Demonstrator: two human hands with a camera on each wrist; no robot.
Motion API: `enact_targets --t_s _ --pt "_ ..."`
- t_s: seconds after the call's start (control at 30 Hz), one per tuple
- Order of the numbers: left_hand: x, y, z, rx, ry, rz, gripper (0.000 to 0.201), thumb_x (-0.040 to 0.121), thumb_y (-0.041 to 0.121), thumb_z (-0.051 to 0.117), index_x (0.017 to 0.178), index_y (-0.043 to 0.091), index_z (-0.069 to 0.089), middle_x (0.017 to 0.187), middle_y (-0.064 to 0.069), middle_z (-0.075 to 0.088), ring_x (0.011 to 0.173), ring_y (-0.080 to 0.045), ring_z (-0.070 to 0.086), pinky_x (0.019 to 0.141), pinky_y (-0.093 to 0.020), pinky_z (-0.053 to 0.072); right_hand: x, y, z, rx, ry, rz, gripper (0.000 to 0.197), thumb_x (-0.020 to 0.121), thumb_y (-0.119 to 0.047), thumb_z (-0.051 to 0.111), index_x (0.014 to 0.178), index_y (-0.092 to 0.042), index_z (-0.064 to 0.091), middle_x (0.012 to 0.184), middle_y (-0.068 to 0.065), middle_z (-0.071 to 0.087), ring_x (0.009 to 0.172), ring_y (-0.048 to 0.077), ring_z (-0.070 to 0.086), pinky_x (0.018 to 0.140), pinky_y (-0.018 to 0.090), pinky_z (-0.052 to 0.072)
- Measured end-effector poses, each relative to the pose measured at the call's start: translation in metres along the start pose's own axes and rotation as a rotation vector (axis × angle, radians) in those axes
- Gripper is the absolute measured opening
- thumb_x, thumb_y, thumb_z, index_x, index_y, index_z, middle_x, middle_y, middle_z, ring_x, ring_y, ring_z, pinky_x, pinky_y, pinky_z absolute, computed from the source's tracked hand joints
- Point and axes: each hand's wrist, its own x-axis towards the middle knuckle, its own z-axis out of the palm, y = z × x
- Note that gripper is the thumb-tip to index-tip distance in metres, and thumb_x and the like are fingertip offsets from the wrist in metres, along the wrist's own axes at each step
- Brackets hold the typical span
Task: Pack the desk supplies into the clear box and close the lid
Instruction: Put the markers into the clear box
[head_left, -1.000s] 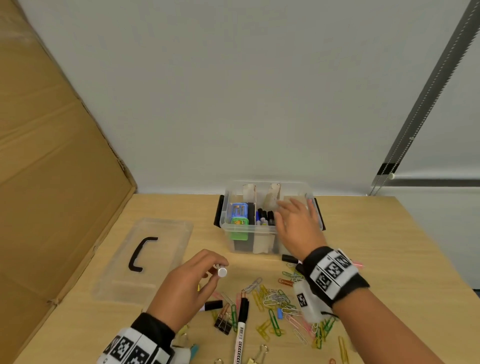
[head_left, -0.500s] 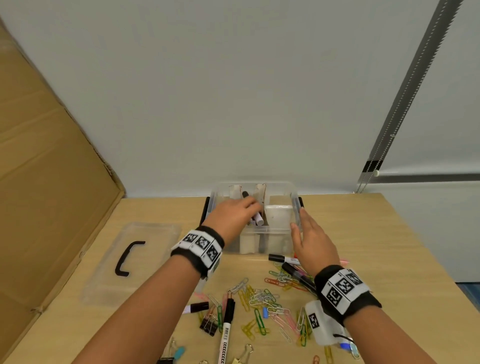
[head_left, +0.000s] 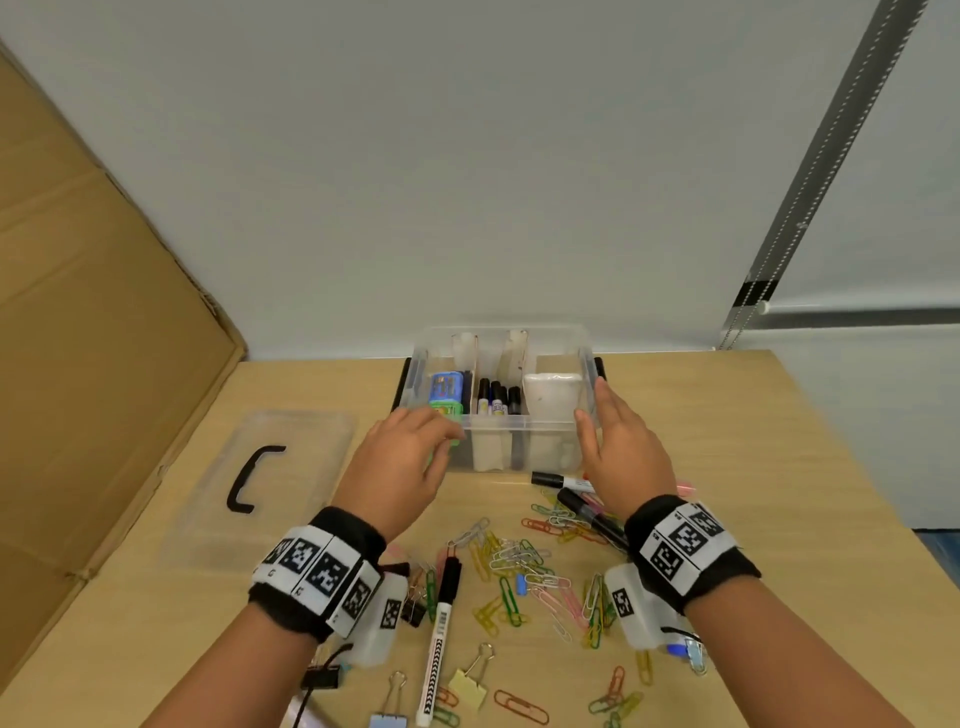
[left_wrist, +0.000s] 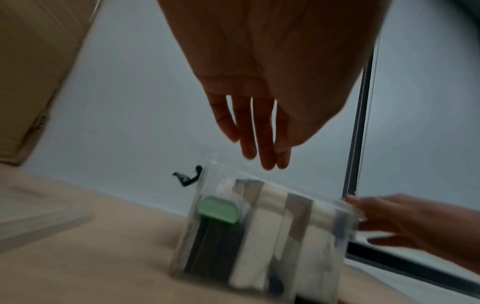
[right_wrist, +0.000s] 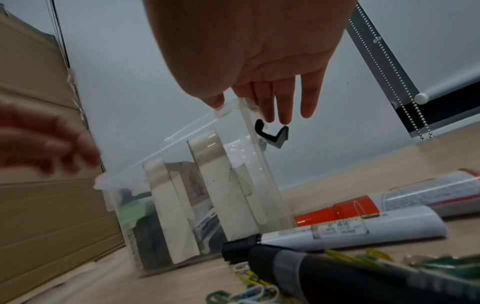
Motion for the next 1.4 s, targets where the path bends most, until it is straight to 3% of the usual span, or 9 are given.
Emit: enact_targets --t_s 0.13,0.23,0.33,0.47,0.67,0.83,1.03,1.27,1.4 --pt "-0.046 0.004 0.022 0.003 -0.313 -0.131 0.014 0.093 0.034 0.047 0.097 0.03 0.06 0.094 0.013 0.061 0.081 -0.006 0.054 0.07 -0.023 0.046 -0.007 0.002 -0.002 0.101 -0.023 0.024 0.06 0.099 -0.042 0.036 0.149 -0.011 0.023 0.153 0.008 0.03 0.137 0.022 0.034 0.112 0.037 0.033" --pt "-0.066 0.005 0.033 0.025 -0.448 -0.237 0.021 0.089 0.045 0.052 0.085 0.025 0.059 0.081 0.009 0.06 0.074 -0.01 0.055 0.06 -0.024 0.042 -0.025 0.001 -0.011 0.08 0.101 0.039 0.047 0.091 -0.026 0.051 0.132 -0.007 0.037 0.127 0.011 0.041 0.11 0.025 0.047 0.088 0.033 0.046" --pt "-0.074 0.006 0.039 0.032 -0.52 -0.307 0.029 0.083 0.051 0.057 0.076 0.023 0.054 0.071 0.008 0.055 0.066 -0.008 0.051 0.056 -0.021 0.036 -0.044 0.005 -0.017 -0.12 -0.11 0.047 0.023 0.091 -0.026 0.049 0.111 -0.015 0.043 0.107 0.003 0.05 0.09 0.02 0.05 0.066 0.029 0.041" --pt "-0.072 0.013 0.043 0.089 -0.622 -0.297 0.029 0.085 0.046 0.054 0.068 0.028 0.04 0.077 0.008 0.054 0.07 -0.013 0.051 0.064 -0.026 0.04 -0.059 0.016 -0.012 -0.432 -0.536 0.126 0.035 0.093 -0.036 0.047 0.123 -0.018 0.044 0.121 0.002 0.051 0.108 0.021 0.054 0.078 0.032 0.047" --pt "-0.063 0.019 0.046 0.137 -0.69 -0.313 0.021 0.086 0.041 0.049 0.076 0.024 0.045 0.08 0.005 0.056 0.074 -0.018 0.054 0.067 -0.028 0.041 -0.068 0.015 -0.006 -0.526 -0.633 0.122 0.031 0.094 -0.027 0.042 0.123 -0.019 0.048 0.117 0.001 0.058 0.108 0.021 0.055 0.088 0.032 0.045" --pt "-0.058 0.008 0.041 -0.112 -0.658 -0.409 0.027 0.085 0.045 0.053 0.067 0.026 0.045 0.067 0.007 0.052 0.065 -0.013 0.049 0.059 -0.027 0.038 -0.063 0.006 -0.023 -0.367 -0.554 0.067 0.025 0.096 -0.027 0.044 0.115 -0.024 0.058 0.107 -0.002 0.057 0.091 0.017 0.061 0.075 0.028 0.049" --pt "-0.049 -0.014 0.018 -0.495 -0.511 -0.461 0.024 0.094 0.036 0.05 0.084 0.014 0.054 0.085 -0.007 0.065 0.077 -0.021 0.063 0.073 -0.035 0.049 -0.054 -0.008 -0.053 -0.166 -0.398 -0.041 0.035 0.094 -0.008 0.048 0.125 -0.019 0.057 0.107 -0.003 0.039 0.071 0.016 0.055 0.062 0.022 0.04" --pt "-0.044 -0.028 0.004 -0.919 -0.326 -0.68 0.023 0.1 0.021 0.041 0.109 0.001 0.05 0.104 -0.02 0.067 0.08 -0.032 0.071 0.083 -0.052 0.055 -0.034 -0.041 -0.094 0.363 -0.124 -0.133 0.022 0.091 -0.017 0.059 0.11 -0.026 0.056 0.106 -0.012 0.061 0.091 -0.002 0.062 0.075 0.007 0.051" --pt "-0.047 -0.031 0.003 -0.956 -0.291 -0.744 0.023 0.099 0.017 0.041 0.107 -0.004 0.044 0.105 -0.029 0.063 0.085 -0.042 0.068 0.083 -0.054 0.055 -0.02 -0.06 -0.092 0.583 0.092 -0.126 0.019 0.093 -0.016 0.056 0.108 -0.027 0.055 0.108 -0.01 0.065 0.097 0.001 0.065 0.082 0.016 0.054"
